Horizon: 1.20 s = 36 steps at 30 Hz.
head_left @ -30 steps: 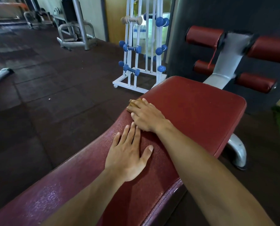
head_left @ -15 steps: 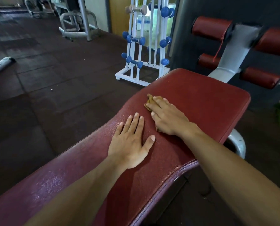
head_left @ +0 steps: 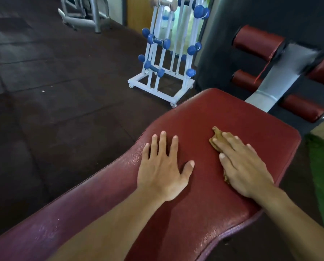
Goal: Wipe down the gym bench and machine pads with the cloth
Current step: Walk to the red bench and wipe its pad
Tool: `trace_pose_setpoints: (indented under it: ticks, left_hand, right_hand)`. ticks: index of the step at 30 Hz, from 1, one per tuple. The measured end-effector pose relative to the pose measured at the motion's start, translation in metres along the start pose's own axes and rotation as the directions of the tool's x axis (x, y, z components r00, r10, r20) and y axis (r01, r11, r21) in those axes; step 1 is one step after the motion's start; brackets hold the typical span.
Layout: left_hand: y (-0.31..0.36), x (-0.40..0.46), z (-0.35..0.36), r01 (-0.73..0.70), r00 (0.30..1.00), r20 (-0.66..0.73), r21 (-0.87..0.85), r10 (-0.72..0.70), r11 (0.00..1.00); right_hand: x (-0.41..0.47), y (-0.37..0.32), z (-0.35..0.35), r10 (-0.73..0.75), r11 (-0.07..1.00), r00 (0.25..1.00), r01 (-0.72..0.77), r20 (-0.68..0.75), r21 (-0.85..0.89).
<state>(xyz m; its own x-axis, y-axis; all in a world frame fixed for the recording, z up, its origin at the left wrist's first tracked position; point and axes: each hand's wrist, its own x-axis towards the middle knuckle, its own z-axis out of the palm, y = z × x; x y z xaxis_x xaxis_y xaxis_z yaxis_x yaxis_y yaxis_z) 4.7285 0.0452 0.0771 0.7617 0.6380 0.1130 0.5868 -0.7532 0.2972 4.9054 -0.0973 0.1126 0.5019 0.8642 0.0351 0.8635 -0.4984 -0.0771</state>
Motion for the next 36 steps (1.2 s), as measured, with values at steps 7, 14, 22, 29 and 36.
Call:
trace_pose_setpoints:
  ticks: [7,14,22,29,36]
  left_hand:
    - [0.005,0.000,-0.008,0.057,0.995,0.085,-0.025,-0.055,0.998]
    - [0.012,0.020,-0.006,0.088,0.996,-0.008,0.100,-0.088,0.991]
    - [0.034,0.073,0.011,0.189,0.980,0.039,0.109,-0.194,0.976]
    - [0.036,0.071,0.007,0.193,0.981,0.008,0.108,-0.195,0.975]
    - [0.035,0.070,0.009,0.185,0.983,-0.019,0.087,-0.184,0.979]
  right_hand:
    - [0.020,-0.013,-0.006,0.037,0.997,0.997,-0.031,0.074,-0.075]
    - [0.040,-0.004,-0.001,-0.257,0.966,0.960,0.257,0.115,0.016]
    - [0.150,-0.008,0.002,-0.456,0.889,0.888,0.449,0.063,0.092]
    - [0.200,0.018,-0.003,-0.363,0.929,0.932,0.362,-0.002,0.079]
    - [0.242,0.100,-0.016,-0.007,0.997,1.000,0.008,-0.023,0.072]
